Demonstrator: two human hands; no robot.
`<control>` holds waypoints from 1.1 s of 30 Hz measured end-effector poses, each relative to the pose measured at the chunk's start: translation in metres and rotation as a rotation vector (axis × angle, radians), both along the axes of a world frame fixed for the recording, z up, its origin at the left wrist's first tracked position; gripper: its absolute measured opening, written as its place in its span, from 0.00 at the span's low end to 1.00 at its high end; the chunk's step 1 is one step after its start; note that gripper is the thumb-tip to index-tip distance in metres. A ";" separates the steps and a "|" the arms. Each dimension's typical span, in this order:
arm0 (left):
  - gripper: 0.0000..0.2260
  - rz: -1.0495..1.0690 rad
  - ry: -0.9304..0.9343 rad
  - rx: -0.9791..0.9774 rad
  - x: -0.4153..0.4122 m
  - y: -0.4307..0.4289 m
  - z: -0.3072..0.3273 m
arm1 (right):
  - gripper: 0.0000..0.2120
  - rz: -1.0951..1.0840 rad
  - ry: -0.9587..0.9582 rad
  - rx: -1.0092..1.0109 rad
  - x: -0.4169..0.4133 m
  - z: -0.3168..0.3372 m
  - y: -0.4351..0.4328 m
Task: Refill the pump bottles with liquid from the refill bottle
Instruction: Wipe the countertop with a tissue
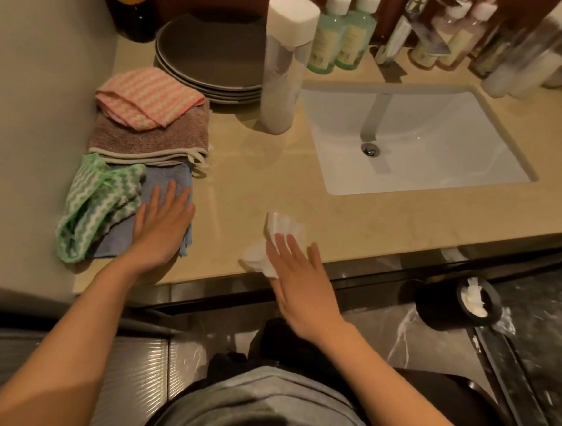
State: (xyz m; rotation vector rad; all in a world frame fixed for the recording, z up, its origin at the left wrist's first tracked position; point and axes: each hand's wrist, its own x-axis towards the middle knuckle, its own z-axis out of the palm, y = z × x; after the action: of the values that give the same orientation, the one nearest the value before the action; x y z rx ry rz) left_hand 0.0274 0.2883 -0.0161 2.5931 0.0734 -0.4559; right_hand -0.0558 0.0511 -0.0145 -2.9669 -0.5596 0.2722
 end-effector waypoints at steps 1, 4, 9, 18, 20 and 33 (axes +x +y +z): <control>0.23 -0.001 -0.006 0.027 0.001 -0.001 -0.001 | 0.28 0.058 -0.005 -0.002 -0.004 -0.002 0.000; 0.23 -0.004 -0.022 0.097 0.003 -0.002 -0.005 | 0.24 0.181 -0.012 0.008 -0.008 -0.006 -0.021; 0.23 -0.001 -0.050 0.143 0.001 -0.001 -0.008 | 0.24 0.108 0.050 0.012 -0.003 -0.003 -0.092; 0.24 0.018 -0.060 0.191 0.000 -0.003 -0.012 | 0.31 -0.422 -0.036 0.000 0.051 0.004 -0.194; 0.26 0.023 -0.086 0.188 -0.001 -0.002 -0.014 | 0.29 -0.485 -0.053 -0.014 0.067 0.001 -0.184; 0.24 0.105 -0.162 0.230 -0.009 -0.012 -0.015 | 0.26 0.367 -0.003 0.109 0.058 -0.013 -0.041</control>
State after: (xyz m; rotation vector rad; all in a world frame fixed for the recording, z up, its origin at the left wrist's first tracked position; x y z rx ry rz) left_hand 0.0189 0.2767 -0.0306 2.8239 0.2163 -0.2084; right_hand 0.0026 0.0100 -0.0275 -2.7437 -1.0821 0.2569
